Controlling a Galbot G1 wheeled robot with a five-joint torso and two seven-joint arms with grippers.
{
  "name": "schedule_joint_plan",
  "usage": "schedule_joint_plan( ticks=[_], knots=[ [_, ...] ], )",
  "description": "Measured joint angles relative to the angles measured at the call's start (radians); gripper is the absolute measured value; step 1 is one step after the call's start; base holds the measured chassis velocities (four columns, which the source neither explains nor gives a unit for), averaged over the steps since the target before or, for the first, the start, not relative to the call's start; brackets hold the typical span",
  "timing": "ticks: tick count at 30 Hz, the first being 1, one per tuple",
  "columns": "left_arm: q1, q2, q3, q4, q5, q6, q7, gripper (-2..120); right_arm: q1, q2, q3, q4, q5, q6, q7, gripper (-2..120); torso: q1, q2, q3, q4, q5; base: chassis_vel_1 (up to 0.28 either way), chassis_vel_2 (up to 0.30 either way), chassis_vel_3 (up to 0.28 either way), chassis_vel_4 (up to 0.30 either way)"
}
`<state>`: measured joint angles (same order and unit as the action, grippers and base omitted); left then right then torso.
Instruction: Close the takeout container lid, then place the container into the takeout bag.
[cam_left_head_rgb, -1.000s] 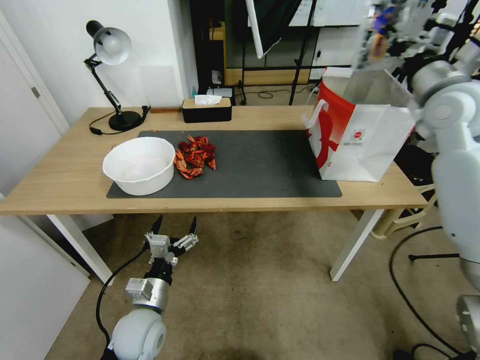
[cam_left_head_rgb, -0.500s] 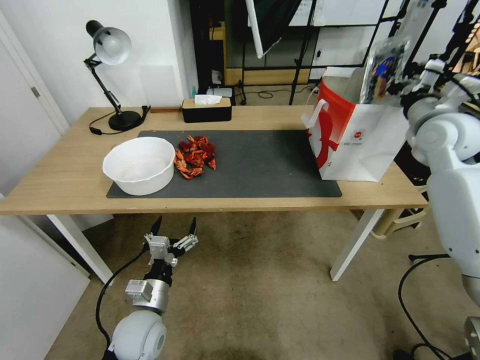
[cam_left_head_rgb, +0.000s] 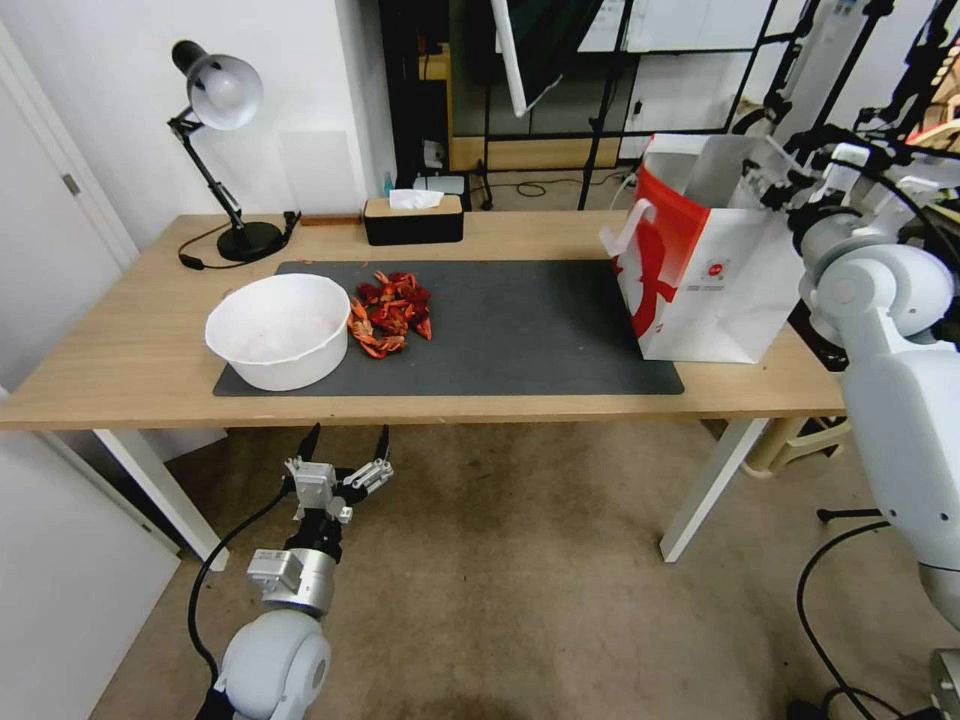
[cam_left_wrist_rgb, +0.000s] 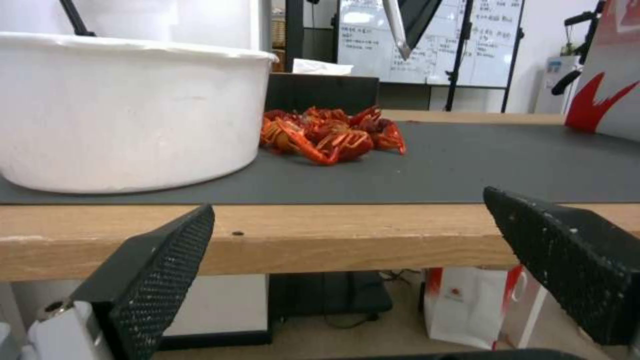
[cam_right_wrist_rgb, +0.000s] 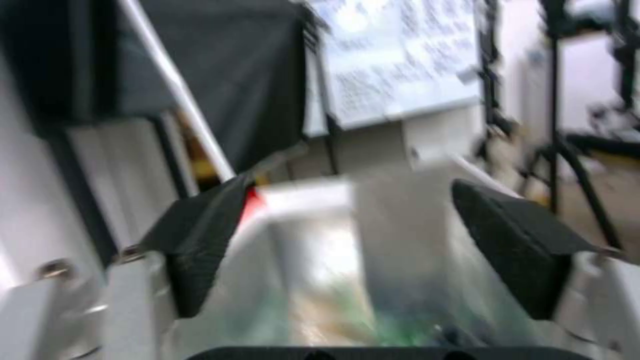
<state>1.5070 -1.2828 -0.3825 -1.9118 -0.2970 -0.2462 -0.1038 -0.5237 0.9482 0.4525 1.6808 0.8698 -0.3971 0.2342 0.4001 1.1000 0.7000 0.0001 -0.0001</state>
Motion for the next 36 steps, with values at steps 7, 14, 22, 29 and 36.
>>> schedule_joint_plan(
  ticks=[7, 14, 22, 29, 36],
  knots=[
    [0.004, -0.005, -0.003, -0.007, 0.0, 0.0, 0.002, 100, -0.064, -0.028, -0.028, 0.169, 0.012, 0.056, -0.095, 100, 0.0, 0.0, 0.0, 0.0, -0.0001, 0.0, 0.0, 0.0, 0.0],
    [0.009, -0.01, -0.009, -0.007, -0.002, -0.01, 0.005, 100, -0.241, -0.054, -0.04, 0.339, -0.039, 0.079, -0.147, 100, 0.0, 0.0, 0.0, 0.0, 0.0001, 0.0, 0.0, 0.0, 0.0],
    [0.019, -0.016, -0.018, 0.005, -0.027, -0.054, 0.015, 100, -0.654, 0.023, -0.014, 0.445, -0.316, 0.208, -0.18, 100, 0.0, 0.0, 0.0, 0.0001, 0.0, 0.0, 0.0, 0.0, 0.0],
    [0.029, -0.017, -0.027, 0.022, -0.026, -0.073, 0.013, 100, -0.89, 0.142, 0.004, 0.428, -0.496, 0.387, -0.17, 100, 0.0, 0.0, 0.0, -0.0006, 0.0003, 0.0, 0.0, 0.0, 0.0],
    [0.046, -0.019, -0.029, 0.035, -0.022, -0.09, 0.02, 100, -1.006, 0.236, 0.006, 0.379, -0.588, 0.564, -0.131, 100, 0.0, 0.0, 0.0, -0.0001, -0.0002, 0.0, 0.0, 0.0, 0.0]
  ],
)
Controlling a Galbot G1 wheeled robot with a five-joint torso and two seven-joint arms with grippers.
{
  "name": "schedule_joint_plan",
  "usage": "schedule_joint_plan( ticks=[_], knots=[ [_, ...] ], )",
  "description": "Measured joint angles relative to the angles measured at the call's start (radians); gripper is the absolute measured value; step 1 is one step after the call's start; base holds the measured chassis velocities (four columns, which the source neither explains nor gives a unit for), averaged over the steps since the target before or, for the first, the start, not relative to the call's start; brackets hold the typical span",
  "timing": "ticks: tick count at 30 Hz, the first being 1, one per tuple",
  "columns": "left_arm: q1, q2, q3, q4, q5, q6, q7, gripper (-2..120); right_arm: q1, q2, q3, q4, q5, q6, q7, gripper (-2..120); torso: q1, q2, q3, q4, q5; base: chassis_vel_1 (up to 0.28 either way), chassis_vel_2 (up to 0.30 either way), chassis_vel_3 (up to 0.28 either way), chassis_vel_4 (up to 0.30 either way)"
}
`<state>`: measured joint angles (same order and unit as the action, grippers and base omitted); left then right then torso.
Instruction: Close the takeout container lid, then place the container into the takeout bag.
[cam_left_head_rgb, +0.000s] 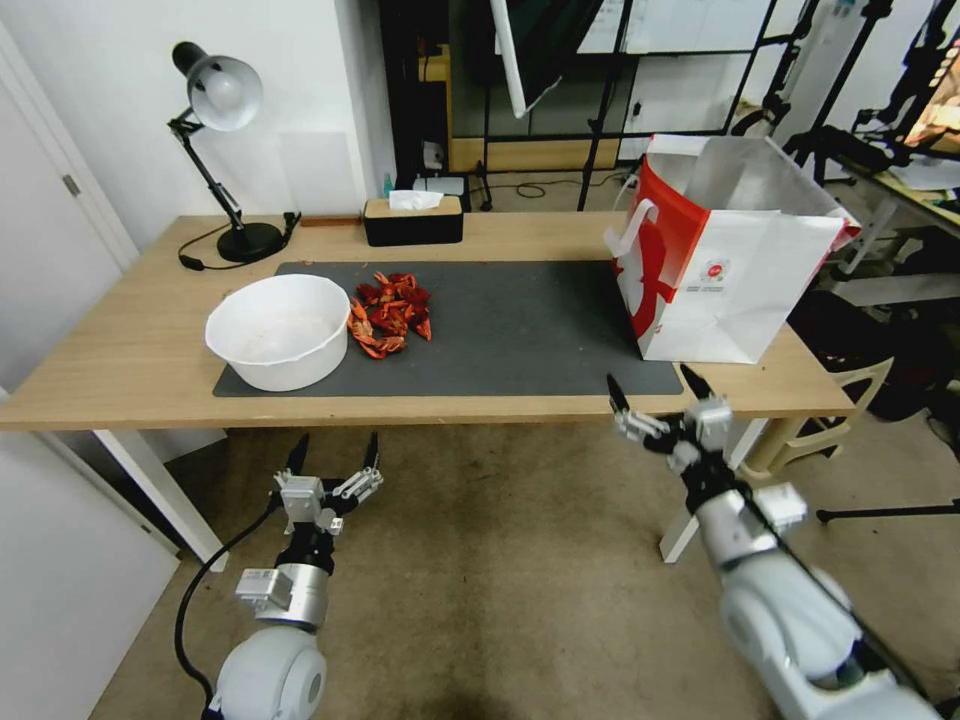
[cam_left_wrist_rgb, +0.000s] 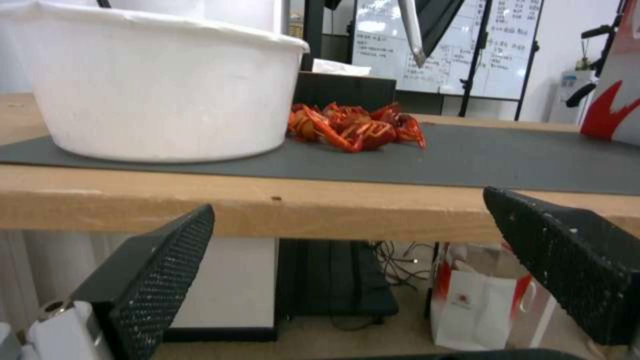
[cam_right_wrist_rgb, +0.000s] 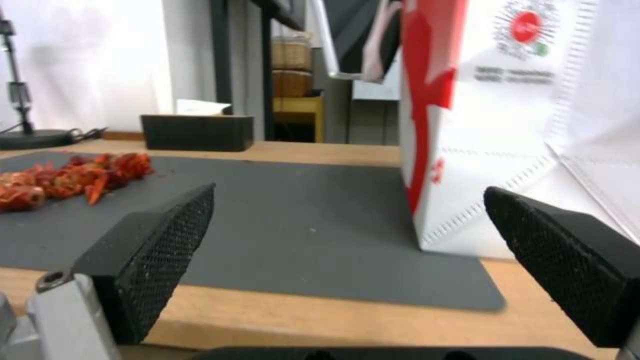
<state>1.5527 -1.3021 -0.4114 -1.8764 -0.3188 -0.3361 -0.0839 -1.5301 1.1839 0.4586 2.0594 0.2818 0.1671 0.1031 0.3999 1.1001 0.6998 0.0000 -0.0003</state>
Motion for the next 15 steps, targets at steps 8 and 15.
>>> schedule_joint_plan(
  ticks=[8, 15],
  knots=[
    [0.022, -0.009, -0.002, 0.002, 0.023, -0.016, 0.011, 100, -0.029, 0.044, -0.006, -0.045, -0.006, 0.075, 0.011, 100, 0.0, 0.0, 0.0, 0.0, 0.0002, 0.0, 0.0, 0.0, 0.0],
    [0.035, -0.018, -0.007, 0.0, 0.035, -0.027, 0.016, 100, -0.035, 0.075, -0.015, -0.072, -0.008, 0.104, 0.002, 100, 0.0, 0.0, 0.0, 0.0, 0.0002, 0.0, 0.0, 0.0, 0.0]
  ],
)
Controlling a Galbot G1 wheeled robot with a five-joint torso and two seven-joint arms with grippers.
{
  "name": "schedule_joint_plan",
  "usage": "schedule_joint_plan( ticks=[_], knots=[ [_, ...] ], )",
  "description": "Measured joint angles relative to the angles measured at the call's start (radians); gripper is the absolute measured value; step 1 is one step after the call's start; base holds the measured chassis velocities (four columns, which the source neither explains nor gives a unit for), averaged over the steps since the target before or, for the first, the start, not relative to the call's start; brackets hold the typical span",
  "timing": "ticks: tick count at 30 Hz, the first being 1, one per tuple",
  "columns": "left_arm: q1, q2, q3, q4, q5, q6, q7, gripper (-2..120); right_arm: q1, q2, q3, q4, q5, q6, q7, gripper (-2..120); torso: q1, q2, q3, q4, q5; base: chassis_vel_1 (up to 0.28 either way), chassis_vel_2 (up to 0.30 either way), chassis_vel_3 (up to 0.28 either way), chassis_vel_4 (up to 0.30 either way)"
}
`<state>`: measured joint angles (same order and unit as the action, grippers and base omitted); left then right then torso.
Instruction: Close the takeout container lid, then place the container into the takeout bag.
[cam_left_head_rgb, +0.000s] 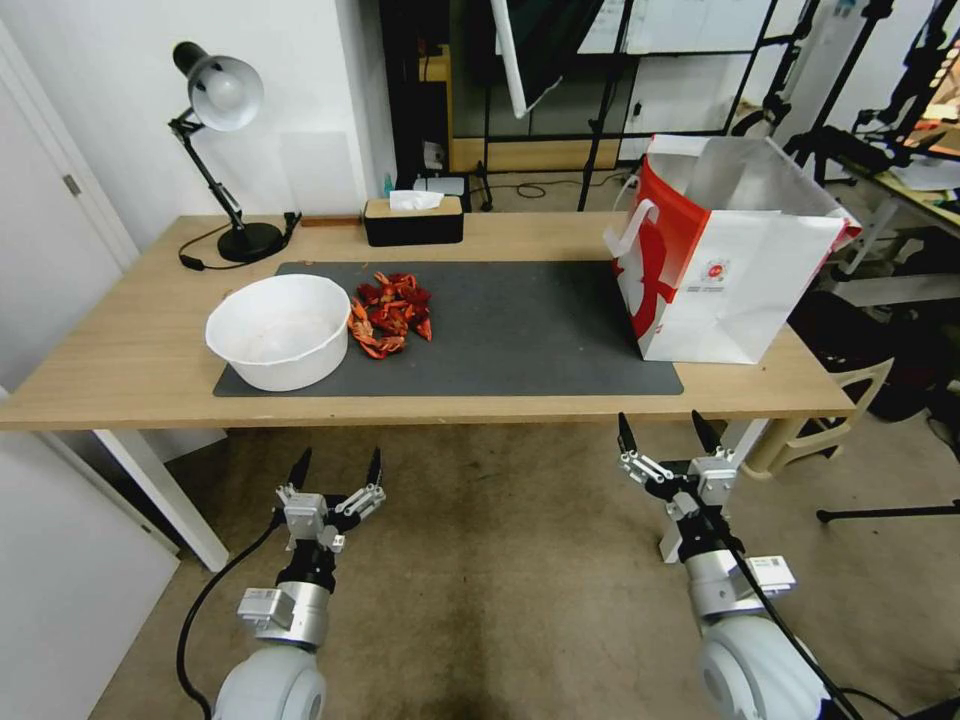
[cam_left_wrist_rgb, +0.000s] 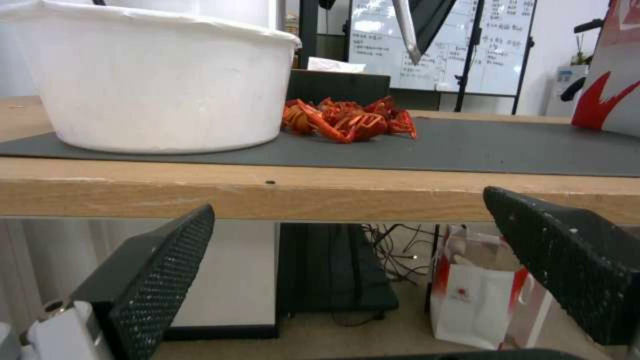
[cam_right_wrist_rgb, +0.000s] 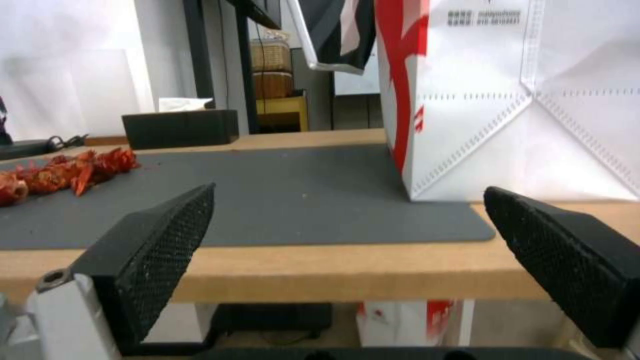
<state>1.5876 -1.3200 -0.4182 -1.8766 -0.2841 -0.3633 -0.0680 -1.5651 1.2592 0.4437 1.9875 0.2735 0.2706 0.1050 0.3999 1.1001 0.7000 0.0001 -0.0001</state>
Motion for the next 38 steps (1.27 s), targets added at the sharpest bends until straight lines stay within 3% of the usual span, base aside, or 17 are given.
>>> schedule_joint_plan(
  ticks=[20, 38],
  knots=[
    [0.008, -0.013, 0.008, 0.009, 0.018, -0.009, 0.009, 100, -0.007, 0.044, -0.004, -0.032, -0.017, 0.063, -0.014, 100, 0.0, 0.0, 0.0, 0.0, 0.0001, 0.0, 0.0, 0.0, 0.0],
    [0.006, -0.014, 0.009, 0.01, 0.02, -0.006, 0.006, 100, -0.004, 0.045, -0.004, -0.031, -0.026, 0.062, -0.009, 100, 0.0, 0.0, 0.0, 0.0, 0.0, 0.0, 0.0, 0.0, 0.0]
  ],
)
